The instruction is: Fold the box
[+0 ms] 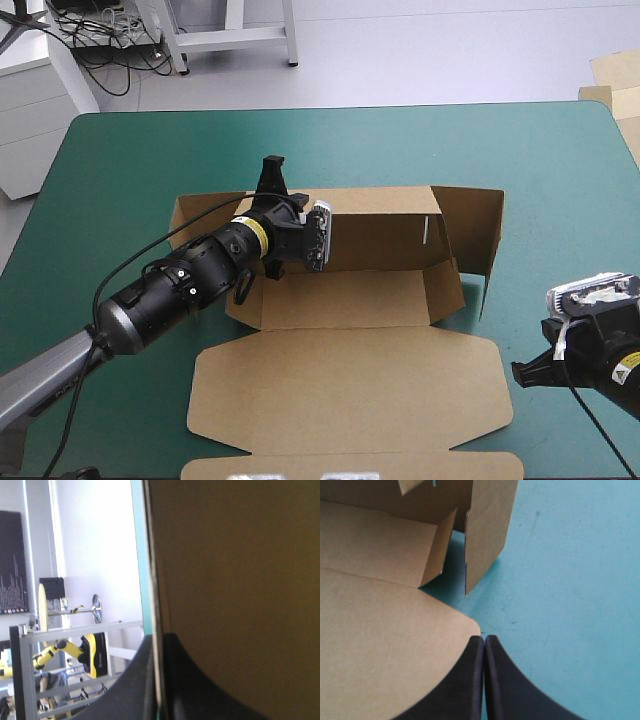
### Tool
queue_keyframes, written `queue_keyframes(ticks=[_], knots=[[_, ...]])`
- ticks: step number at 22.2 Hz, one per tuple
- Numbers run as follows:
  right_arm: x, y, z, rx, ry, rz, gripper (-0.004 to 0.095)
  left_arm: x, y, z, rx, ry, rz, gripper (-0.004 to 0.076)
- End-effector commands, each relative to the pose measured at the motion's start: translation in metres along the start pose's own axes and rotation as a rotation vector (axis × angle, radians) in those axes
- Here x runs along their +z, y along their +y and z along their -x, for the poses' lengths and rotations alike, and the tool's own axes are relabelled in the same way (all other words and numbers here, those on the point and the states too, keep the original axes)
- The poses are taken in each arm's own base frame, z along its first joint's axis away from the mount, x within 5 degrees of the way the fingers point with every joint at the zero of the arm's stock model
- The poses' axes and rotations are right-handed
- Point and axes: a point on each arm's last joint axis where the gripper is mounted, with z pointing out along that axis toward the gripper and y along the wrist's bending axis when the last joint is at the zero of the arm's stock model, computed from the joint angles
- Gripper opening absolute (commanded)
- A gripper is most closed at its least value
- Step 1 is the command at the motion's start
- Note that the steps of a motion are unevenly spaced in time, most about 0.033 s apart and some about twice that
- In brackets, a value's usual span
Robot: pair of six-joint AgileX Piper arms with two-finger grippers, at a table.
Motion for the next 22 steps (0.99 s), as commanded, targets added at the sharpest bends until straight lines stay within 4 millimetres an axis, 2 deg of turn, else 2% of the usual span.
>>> queue_keyframes(ticks=[1, 4, 8, 10, 12, 13, 14, 18, 19, 22], knots=[[-0.015, -0.002, 0.018, 0.008, -0.12, -0.019, -0.002, -0.013, 0.009, 0.01, 0.012, -0.122, 0.11, -0.001], [-0.02, -0.002, 0.021, 0.009, -0.143, -0.022, -0.002, -0.012, 0.008, 0.01, -0.056, -0.12, 0.101, -0.001], [-0.021, -0.002, 0.024, 0.012, -0.172, -0.025, -0.0017, -0.007, 0.0, 0.001, -0.053, -0.012, 0.033, -0.001], [-0.022, -0.003, 0.028, 0.048, -0.201, -0.026, 0.0032, -0.003, -0.005, -0.001, -0.054, 0.004, 0.015, -0.001], [-0.025, -0.003, 0.03, 0.054, -0.213, -0.028, 0.0145, 0.0, -0.007, -0.002, -0.058, 0.004, 0.01, -0.001], [-0.027, -0.003, 0.033, 0.053, -0.219, -0.029, 0.0247, 0.002, -0.008, -0.002, -0.064, 0.006, 0.011, -0.001], [-0.03, -0.004, 0.037, 0.052, -0.224, -0.029, 0.0412, 0.003, -0.01, -0.002, -0.062, 0.006, 0.01, -0.001], [-0.039, -0.006, 0.054, 0.065, -0.253, -0.029, 0.0829, 0.005, -0.018, -0.006, -0.045, 0.025, 0.003, -0.001], [-0.043, -0.007, 0.062, 0.09, -0.262, -0.03, 0.0904, 0.007, -0.022, -0.008, -0.039, 0.035, 0.001, -0.001], [-0.043, -0.01, 0.082, 0.09, -0.248, -0.035, 0.0919, 0.007, -0.024, -0.01, -0.062, 0.047, 0.007, -0.001]])
